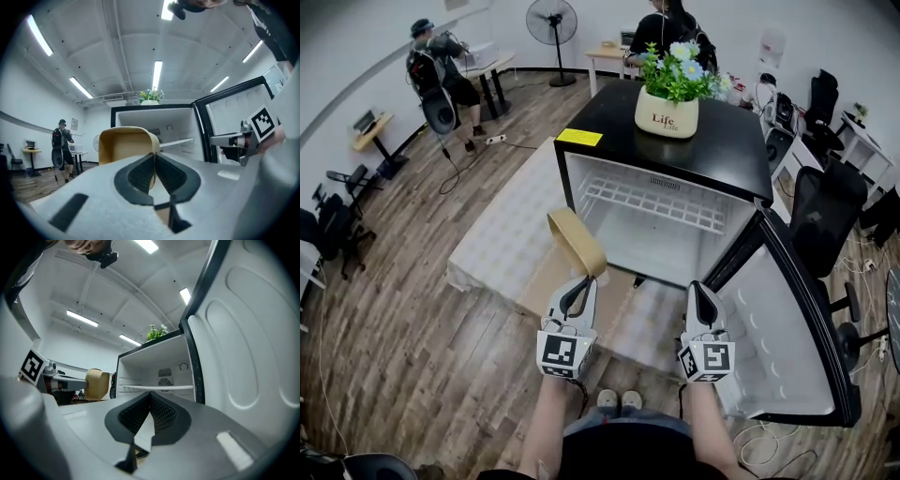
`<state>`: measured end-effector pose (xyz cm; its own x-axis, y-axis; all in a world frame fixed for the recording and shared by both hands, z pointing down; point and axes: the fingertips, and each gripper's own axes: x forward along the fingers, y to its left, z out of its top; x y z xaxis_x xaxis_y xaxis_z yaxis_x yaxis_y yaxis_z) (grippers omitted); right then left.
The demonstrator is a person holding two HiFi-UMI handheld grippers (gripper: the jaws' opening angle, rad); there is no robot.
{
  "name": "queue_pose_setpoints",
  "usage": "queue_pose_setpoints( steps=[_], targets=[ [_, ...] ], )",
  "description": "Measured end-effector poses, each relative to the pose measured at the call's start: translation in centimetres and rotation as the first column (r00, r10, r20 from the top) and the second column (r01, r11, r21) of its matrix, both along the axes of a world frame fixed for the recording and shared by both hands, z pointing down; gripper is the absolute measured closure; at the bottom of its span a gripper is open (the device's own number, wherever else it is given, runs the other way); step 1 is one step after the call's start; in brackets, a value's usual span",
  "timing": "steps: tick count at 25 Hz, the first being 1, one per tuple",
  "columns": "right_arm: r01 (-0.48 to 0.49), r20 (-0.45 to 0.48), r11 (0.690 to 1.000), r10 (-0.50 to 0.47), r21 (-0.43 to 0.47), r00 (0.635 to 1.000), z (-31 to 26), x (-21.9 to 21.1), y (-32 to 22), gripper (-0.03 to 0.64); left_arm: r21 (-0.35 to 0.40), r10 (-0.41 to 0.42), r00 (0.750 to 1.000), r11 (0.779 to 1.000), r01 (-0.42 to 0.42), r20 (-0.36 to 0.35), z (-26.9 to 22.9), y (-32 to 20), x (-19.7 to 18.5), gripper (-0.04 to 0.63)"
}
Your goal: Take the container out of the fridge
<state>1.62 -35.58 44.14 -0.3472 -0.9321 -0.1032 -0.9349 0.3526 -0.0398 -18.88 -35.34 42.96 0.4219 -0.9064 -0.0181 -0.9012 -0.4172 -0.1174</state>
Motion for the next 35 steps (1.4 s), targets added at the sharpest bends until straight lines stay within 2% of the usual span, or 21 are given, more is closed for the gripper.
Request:
queue_pose_setpoints(
  steps=[5, 35],
  targets=[
    [-0.037, 0.013, 0.999, 0.037, 0.011, 0.999, -0.3, 0.8, 0.3, 0.618, 0.012, -0.039, 0.998, 0.999, 0.039, -0.039, -0.5, 0.0, -1.8, 0.58],
    [-0.028, 0.011, 0.999, 0.028, -0.021, 1.0, 0.6, 0.7, 0.4, 0.615, -0.006, -0.01, 1.0, 1.0, 0.01, -0.018, 0.2, 0.1, -0.2, 0.578]
  ],
)
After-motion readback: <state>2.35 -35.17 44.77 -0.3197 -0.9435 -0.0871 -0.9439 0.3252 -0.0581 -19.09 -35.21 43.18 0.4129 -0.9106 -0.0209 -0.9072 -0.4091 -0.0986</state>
